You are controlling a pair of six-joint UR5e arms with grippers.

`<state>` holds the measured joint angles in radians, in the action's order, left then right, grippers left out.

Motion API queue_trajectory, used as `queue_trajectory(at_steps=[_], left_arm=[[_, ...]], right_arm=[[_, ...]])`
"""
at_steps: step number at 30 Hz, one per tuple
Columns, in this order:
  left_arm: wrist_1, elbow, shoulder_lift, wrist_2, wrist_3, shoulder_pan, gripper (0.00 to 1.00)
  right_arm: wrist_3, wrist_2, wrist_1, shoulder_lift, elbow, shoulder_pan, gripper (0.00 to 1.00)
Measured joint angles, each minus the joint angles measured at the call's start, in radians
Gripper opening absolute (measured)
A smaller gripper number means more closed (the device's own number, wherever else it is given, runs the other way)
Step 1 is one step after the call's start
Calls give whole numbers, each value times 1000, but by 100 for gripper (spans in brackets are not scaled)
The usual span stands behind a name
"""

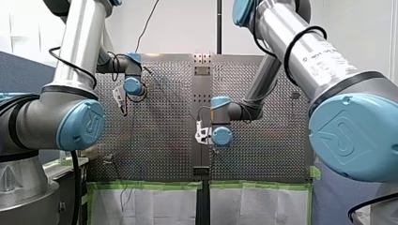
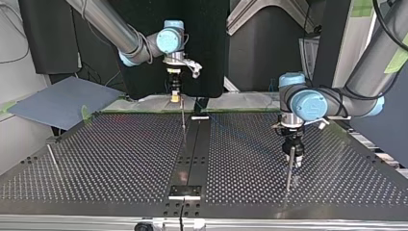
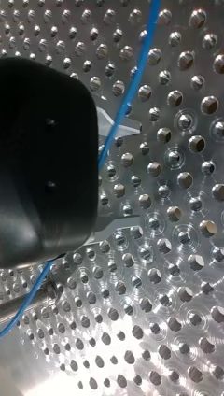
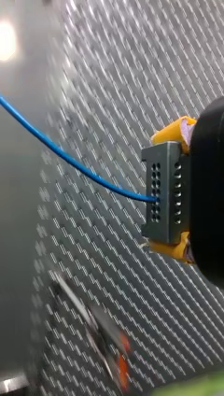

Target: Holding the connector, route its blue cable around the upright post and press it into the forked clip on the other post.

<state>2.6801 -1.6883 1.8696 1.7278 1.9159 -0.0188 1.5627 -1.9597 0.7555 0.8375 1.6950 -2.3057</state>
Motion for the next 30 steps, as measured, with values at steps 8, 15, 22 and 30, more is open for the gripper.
queue_trajectory(at_steps=[8, 15, 22, 30], left_arm=[[0, 0, 0, 9, 0, 0, 81], [0, 0, 0, 10, 0, 1, 81], [0, 1, 0, 11, 0, 2, 81], [0, 1, 0, 11, 0, 4, 81]], right_arm=[[58, -72, 73, -72, 73, 2, 0], [90, -99, 129, -128, 129, 9, 0], [114, -101, 194, -193, 190, 30, 0], [140, -100, 259, -259, 153, 61, 0]])
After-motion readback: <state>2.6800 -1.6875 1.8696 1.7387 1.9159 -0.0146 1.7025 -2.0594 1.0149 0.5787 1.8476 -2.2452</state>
